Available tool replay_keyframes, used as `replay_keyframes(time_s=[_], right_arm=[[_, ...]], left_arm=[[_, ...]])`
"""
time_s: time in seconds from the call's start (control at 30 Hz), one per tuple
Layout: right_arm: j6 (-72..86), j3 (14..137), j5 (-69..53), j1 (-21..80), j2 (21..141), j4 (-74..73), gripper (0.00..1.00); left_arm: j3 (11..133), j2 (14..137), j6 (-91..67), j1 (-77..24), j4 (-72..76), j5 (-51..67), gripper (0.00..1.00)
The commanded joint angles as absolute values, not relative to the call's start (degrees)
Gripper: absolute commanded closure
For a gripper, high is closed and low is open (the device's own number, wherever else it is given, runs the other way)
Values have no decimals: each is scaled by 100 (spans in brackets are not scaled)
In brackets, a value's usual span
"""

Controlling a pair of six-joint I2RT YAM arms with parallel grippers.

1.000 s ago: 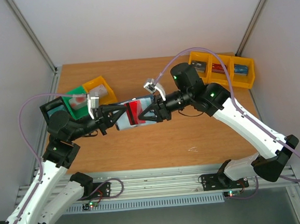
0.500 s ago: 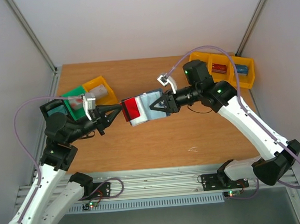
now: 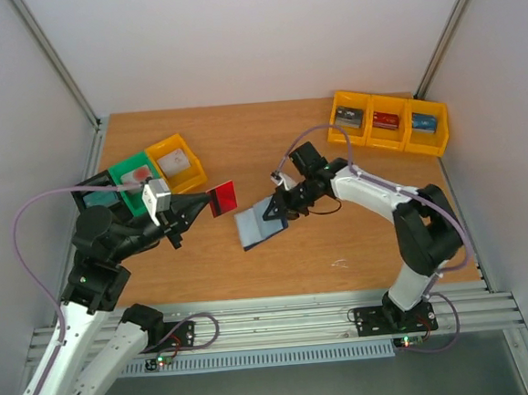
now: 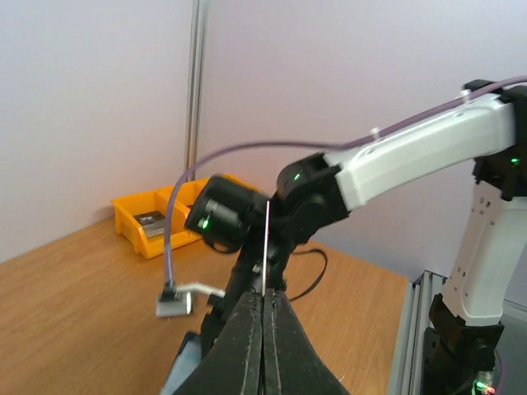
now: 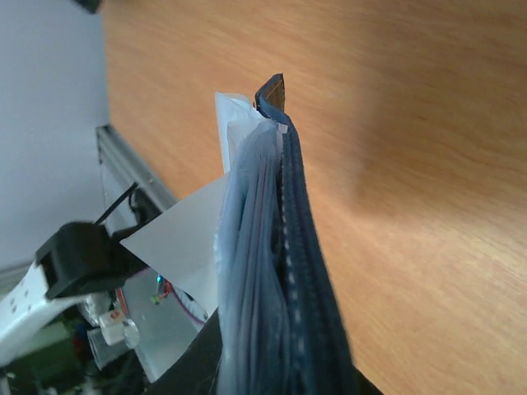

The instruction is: Take the credit cards out of the card holder

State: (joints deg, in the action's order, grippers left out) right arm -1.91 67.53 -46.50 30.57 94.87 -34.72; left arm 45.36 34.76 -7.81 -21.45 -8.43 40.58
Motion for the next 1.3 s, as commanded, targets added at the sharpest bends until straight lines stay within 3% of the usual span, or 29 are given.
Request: replay_keyframes(time_s=[0.0, 0.2, 0.53, 0.73, 0.87, 1.03, 1.13, 1.27], right_arm=[[956, 6639, -4650, 3037, 9913, -2329, 86], [1369, 6606, -4507, 3023, 10746, -2316, 82], [1221, 5997, -3523, 2643, 10245, -3007, 29], [1053, 5710, -1712, 2231, 8948, -3834, 17], [560, 5995, -1401, 2010, 7885, -4053, 17], [-1263, 6848, -2475, 2406, 6830, -3677, 26], [-1689, 7414, -3965, 2541, 6565, -3504, 28], [-1004, 7580, -5891, 2775, 6439, -2206, 32]], left_arm=[[4637, 3360, -706, -2118, -624, 4140, 100], [4614, 3366, -860, -2123, -522, 4131, 100], [4570, 3351, -873, -2118, -415, 4118, 100], [4555, 3343, -896, -2118, -356, 4182, 100], [4535, 3341, -848, -2120, -207, 4524, 100], [4544, 3373, -1157, -2118, 31, 4673, 100], [4573, 3396, -1333, -2118, 192, 4843, 100], [4654, 3419, -1401, -2118, 187, 5281, 100]])
